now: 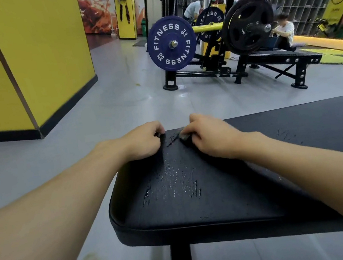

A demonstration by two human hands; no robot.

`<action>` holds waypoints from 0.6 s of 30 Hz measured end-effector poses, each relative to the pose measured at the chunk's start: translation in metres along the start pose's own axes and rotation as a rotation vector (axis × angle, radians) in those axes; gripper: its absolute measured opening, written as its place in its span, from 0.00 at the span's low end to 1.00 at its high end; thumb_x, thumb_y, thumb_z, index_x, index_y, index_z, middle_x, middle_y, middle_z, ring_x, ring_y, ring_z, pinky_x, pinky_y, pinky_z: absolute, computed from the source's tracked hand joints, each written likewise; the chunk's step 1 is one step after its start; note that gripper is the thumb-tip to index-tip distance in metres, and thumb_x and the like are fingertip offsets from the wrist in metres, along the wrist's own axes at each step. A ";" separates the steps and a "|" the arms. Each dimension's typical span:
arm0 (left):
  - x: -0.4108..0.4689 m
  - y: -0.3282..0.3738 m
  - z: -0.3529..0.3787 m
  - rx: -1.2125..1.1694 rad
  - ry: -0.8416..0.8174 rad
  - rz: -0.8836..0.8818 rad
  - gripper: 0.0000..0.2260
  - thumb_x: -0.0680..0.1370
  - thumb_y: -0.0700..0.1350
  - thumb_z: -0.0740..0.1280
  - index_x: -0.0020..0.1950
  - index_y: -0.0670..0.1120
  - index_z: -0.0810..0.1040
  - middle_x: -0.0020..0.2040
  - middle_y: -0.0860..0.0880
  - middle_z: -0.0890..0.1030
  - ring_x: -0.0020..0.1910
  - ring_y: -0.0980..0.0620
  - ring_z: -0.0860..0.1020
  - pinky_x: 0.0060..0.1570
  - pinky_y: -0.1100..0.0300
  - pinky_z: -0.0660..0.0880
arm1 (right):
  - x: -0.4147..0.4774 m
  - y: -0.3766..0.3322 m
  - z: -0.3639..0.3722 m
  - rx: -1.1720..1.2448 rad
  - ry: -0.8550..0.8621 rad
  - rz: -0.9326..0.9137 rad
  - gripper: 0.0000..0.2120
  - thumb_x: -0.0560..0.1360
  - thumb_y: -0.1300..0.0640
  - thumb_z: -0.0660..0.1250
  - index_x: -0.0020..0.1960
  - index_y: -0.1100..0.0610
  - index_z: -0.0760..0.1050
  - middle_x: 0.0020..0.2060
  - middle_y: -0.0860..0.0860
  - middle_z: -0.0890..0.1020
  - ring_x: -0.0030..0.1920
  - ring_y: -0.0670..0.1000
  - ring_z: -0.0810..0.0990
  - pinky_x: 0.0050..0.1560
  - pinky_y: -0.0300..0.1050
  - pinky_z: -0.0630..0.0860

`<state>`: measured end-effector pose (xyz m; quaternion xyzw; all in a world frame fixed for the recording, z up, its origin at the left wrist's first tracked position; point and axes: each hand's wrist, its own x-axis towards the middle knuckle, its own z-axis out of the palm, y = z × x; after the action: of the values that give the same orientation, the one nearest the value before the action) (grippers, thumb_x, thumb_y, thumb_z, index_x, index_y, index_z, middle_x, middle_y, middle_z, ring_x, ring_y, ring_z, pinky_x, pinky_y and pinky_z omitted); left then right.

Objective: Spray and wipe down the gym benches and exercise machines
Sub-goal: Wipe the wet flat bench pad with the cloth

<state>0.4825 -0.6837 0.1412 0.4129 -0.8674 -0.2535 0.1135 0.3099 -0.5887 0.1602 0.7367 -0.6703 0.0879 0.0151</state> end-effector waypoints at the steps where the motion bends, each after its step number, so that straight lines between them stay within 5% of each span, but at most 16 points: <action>1: -0.001 0.000 0.001 0.001 -0.005 0.001 0.17 0.79 0.34 0.58 0.65 0.45 0.74 0.60 0.45 0.78 0.61 0.45 0.76 0.61 0.56 0.72 | 0.002 0.004 0.000 -0.013 0.020 0.072 0.17 0.76 0.62 0.58 0.59 0.52 0.81 0.48 0.52 0.71 0.54 0.61 0.77 0.54 0.51 0.74; 7: -0.003 0.003 0.004 0.026 -0.010 -0.002 0.18 0.79 0.37 0.59 0.69 0.44 0.71 0.62 0.43 0.77 0.58 0.46 0.75 0.53 0.59 0.70 | -0.037 -0.048 0.008 0.075 -0.055 -0.223 0.16 0.77 0.61 0.59 0.57 0.49 0.81 0.49 0.47 0.70 0.52 0.56 0.76 0.54 0.50 0.73; 11: -0.007 0.002 0.004 0.056 -0.022 -0.002 0.18 0.81 0.38 0.58 0.72 0.44 0.70 0.62 0.45 0.78 0.61 0.45 0.75 0.60 0.57 0.71 | -0.021 -0.009 -0.003 0.009 0.021 0.066 0.16 0.77 0.61 0.58 0.56 0.50 0.81 0.49 0.51 0.72 0.53 0.62 0.77 0.54 0.53 0.75; 16: -0.011 0.001 0.004 0.087 -0.023 -0.004 0.21 0.81 0.40 0.59 0.75 0.45 0.69 0.67 0.44 0.76 0.66 0.45 0.74 0.67 0.55 0.69 | -0.062 -0.064 0.006 0.091 -0.048 -0.242 0.16 0.77 0.60 0.59 0.58 0.49 0.80 0.45 0.45 0.65 0.49 0.58 0.76 0.50 0.50 0.73; 18: -0.013 0.000 0.004 0.096 -0.019 -0.009 0.21 0.81 0.40 0.59 0.75 0.45 0.68 0.69 0.44 0.75 0.67 0.44 0.73 0.67 0.55 0.68 | -0.056 -0.045 -0.002 0.072 -0.048 -0.161 0.17 0.77 0.60 0.58 0.59 0.48 0.80 0.46 0.47 0.68 0.50 0.58 0.77 0.51 0.51 0.74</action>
<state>0.4891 -0.6719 0.1380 0.4195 -0.8777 -0.2160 0.0839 0.3492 -0.5284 0.1577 0.7902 -0.6055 0.0925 -0.0203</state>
